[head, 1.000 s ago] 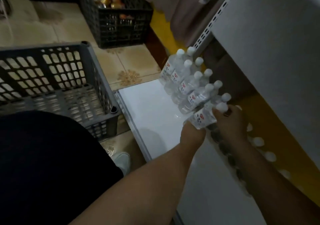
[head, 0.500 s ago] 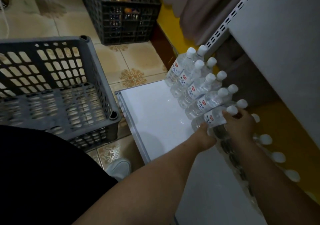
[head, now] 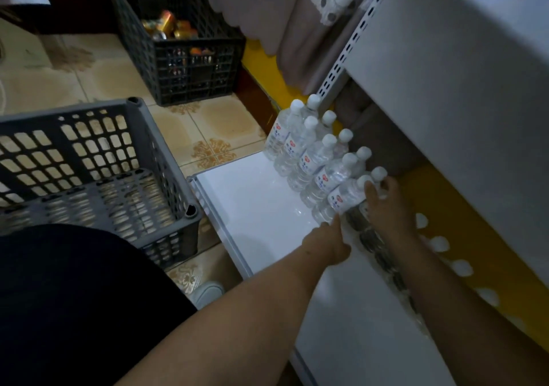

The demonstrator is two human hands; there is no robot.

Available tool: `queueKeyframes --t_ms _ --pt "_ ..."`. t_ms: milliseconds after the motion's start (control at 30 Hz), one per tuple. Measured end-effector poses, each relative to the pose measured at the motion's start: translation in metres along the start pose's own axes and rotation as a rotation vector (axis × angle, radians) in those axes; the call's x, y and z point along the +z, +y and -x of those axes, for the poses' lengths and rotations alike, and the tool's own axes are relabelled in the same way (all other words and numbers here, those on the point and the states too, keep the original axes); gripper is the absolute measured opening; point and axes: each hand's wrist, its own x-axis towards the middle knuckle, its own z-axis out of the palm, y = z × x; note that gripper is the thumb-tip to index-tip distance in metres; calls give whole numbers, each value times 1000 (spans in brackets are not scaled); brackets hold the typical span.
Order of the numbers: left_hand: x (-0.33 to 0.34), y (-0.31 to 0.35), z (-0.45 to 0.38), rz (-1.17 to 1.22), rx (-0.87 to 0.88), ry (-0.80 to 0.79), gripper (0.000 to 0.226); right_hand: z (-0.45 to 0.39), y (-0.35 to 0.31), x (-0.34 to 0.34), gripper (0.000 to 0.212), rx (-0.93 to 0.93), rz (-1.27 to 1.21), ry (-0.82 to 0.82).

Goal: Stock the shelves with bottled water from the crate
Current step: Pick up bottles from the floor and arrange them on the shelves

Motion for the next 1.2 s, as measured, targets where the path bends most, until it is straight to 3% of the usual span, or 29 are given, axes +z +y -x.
queueKeyframes --t_ms 133,233,333,433,533,667,833,933,1200 --pt "-4 -10 42 -213 -14 46 79 46 -37 -33 48 -138 72 -201" --pt "-21 -13 94 -344 -20 80 75 83 -72 -58 67 -271 41 -203" --pt "-48 -6 149 -425 38 186 72 120 -116 -90 64 -338 38 -210" --pt "-69 8 203 -509 134 282 64 162 -152 -126 54 -407 38 -204" --pt "-75 32 258 -526 279 356 54 204 -174 -164 62 -478 42 -201" --pt "-60 76 319 -481 508 421 38 252 -190 -233 52 -570 21 -79" --pt "-15 140 375 -481 811 411 31 286 -169 -323 60 -484 14 159" --pt "18 177 397 -451 930 351 39 304 -138 -370 64 -367 34 273" --pt "121 246 437 -329 1119 209 51 368 -38 -460 73 -70 138 381"
